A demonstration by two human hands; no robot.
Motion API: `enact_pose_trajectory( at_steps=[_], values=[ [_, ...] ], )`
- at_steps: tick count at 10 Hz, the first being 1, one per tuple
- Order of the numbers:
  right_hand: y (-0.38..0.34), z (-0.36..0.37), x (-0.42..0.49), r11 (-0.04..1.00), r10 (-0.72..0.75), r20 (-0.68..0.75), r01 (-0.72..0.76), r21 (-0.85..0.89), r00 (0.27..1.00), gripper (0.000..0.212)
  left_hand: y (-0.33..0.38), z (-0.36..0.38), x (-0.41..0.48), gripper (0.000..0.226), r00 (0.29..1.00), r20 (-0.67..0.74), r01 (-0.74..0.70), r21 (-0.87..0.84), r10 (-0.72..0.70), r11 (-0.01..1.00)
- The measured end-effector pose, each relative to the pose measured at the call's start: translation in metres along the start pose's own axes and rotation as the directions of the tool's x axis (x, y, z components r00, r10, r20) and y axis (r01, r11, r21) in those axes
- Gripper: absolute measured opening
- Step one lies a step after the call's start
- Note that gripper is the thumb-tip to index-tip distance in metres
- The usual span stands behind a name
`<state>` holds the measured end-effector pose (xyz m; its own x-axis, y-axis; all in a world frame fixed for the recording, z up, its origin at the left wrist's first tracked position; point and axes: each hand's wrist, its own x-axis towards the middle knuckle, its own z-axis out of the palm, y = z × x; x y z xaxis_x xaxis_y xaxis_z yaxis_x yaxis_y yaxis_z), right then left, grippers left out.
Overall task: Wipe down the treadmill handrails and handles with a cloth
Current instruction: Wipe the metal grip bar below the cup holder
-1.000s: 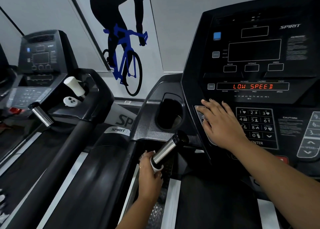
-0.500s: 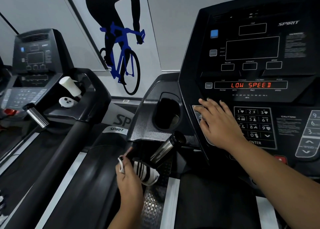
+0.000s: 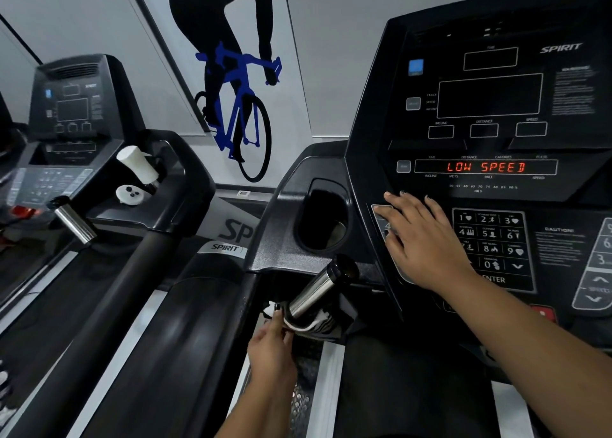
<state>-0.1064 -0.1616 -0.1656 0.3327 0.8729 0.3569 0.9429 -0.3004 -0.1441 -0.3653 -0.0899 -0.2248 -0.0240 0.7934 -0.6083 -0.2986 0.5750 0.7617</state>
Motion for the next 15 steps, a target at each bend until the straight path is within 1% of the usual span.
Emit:
enact_pose_trajectory(
  at_steps=[1,2,3,4,5,6,7,8,9,10,11,12,13,14,15],
  values=[
    [-0.001,0.0,0.0,1.0,-0.001,-0.004,0.001,-0.004,1.0,0.046,0.0,-0.005,0.005,0.03,0.99,0.059,0.125,-0.004,-0.124,0.992],
    [-0.001,0.0,0.001,1.0,0.001,-0.005,-0.001,-0.002,1.0,0.046,-0.001,-0.002,0.008,0.062,0.922,0.164,0.346,0.065,-0.352,0.936],
    [0.0,0.0,0.001,1.0,0.006,0.006,-0.006,-0.005,1.0,0.046,-0.001,0.002,0.008,0.098,0.762,0.326,0.543,0.148,-0.559,0.827],
    [0.0,0.0,0.001,1.0,0.008,0.01,-0.008,-0.005,1.0,0.046,0.001,0.006,0.007,0.102,0.752,0.355,0.545,0.141,-0.556,0.827],
    [-0.001,0.0,0.001,1.0,0.007,0.0,-0.007,0.003,1.0,0.046,0.001,0.006,0.01,0.092,0.83,0.267,0.497,0.047,-0.49,0.867],
    [-0.001,-0.001,0.0,1.0,0.008,-0.009,-0.008,0.005,1.0,0.045,0.005,0.003,0.012,0.08,0.882,0.219,0.428,-0.002,-0.418,0.904],
    [-0.002,-0.001,0.0,1.0,0.009,-0.009,-0.009,0.005,1.0,0.046,0.008,0.006,0.013,0.083,0.881,0.223,0.412,0.074,-0.418,0.908],
    [-0.002,-0.001,0.0,1.0,0.011,-0.002,-0.011,-0.002,1.0,0.046,0.002,0.008,0.022,0.093,0.875,0.165,0.449,0.077,-0.456,0.89],
    [-0.001,-0.002,0.001,1.0,0.014,0.004,-0.014,0.001,1.0,0.046,0.002,0.008,0.011,0.068,0.879,0.24,0.439,-0.069,-0.412,0.896],
    [-0.001,-0.002,0.001,1.0,0.013,0.006,-0.013,0.002,1.0,0.045,0.001,0.002,0.001,0.04,0.918,0.243,0.368,-0.23,-0.313,0.901],
    [-0.001,-0.001,0.001,1.0,0.011,0.007,-0.011,0.007,1.0,0.045,-0.003,-0.006,0.01,0.03,0.956,0.156,0.283,-0.247,-0.25,0.927],
    [-0.001,-0.001,0.002,1.0,0.015,0.006,-0.015,0.003,1.0,0.045,-0.002,-0.008,0.021,0.027,0.981,0.087,0.187,-0.167,-0.175,0.968],
    [-0.001,-0.002,0.001,1.0,0.017,0.004,-0.017,0.001,1.0,0.045,-0.001,-0.001,0.027,0.029,0.968,0.125,0.236,-0.139,-0.219,0.962],
    [-0.002,-0.001,0.001,1.0,0.018,0.004,-0.018,-0.001,1.0,0.045,0.005,0.004,0.034,0.023,0.946,0.178,0.294,-0.106,-0.272,0.95],
    [-0.002,0.0,0.001,1.0,0.02,0.003,-0.02,-0.006,1.0,0.045,0.015,0.012,0.04,0.027,0.912,0.209,0.37,-0.052,-0.353,0.927]
  ],
)
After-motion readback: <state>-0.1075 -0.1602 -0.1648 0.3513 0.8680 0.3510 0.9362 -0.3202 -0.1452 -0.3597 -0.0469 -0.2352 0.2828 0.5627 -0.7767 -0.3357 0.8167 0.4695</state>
